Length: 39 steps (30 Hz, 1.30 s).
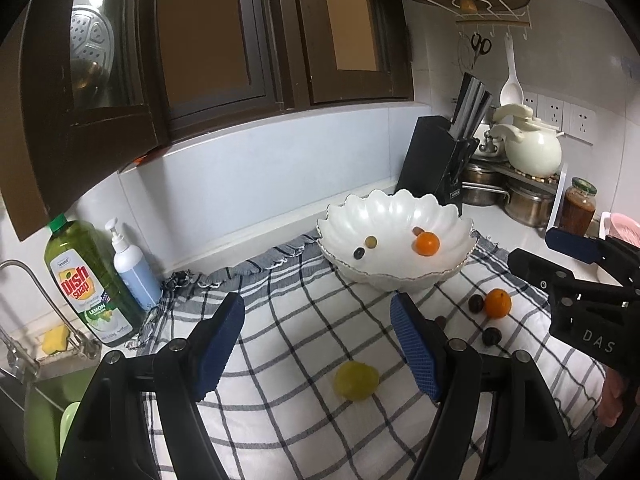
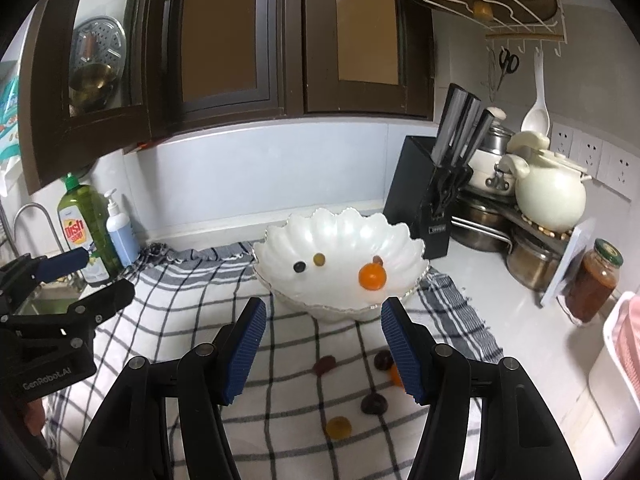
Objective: Organize fruits
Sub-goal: 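Lift both tools out of the bowl back toward the fruits on the towel, then grasp the large green fruit with the left tool while the right tool grasps the small brown fruit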
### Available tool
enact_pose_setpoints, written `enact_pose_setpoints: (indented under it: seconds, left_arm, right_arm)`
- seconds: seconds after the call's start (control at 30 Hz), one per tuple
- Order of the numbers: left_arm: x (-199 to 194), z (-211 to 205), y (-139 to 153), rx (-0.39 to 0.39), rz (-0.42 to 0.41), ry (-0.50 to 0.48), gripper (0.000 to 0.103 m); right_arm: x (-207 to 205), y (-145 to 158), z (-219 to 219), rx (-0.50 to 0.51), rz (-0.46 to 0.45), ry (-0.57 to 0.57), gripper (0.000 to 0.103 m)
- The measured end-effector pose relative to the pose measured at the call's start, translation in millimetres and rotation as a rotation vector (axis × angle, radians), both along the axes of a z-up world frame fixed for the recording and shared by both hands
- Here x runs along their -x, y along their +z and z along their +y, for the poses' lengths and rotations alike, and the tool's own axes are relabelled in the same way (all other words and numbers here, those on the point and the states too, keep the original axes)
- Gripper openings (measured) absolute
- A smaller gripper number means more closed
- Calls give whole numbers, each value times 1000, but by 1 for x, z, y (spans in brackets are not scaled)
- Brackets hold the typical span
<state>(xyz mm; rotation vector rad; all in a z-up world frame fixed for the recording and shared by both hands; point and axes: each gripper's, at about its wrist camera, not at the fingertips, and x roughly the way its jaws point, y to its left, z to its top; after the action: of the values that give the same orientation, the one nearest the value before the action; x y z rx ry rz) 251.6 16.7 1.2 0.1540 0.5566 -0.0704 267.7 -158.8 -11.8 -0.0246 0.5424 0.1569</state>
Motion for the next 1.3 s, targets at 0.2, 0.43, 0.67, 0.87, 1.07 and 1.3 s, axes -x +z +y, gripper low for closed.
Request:
enact_pose_setpoints:
  seconds: [0.2, 0.43, 0.67, 0.87, 1.07, 1.3]
  left_arm:
    - [3, -2, -16, -28, 28, -14, 75]
    - [1, -5, -33, -35, 72, -40, 75]
    - [-3, -8, -49, -51, 102, -65, 75]
    - [-10, -10, -66, -58, 137, -89, 75]
    - [-16, -10, -80, -72, 158, -108, 75]
    - [-26, -9, -94, -76, 182, -123, 75]
  right_arm:
    - [6, -17, 1, -2, 42, -3, 61]
    - [15, -35, 3, 14, 70, -3, 61]
    - [14, -53, 1, 8, 119, -25, 61]
    - [11, -71, 0, -5, 174, -39, 61]
    - [7, -88, -1, -8, 215, -51, 61]
    - [1, -104, -1, -11, 253, -60, 60]
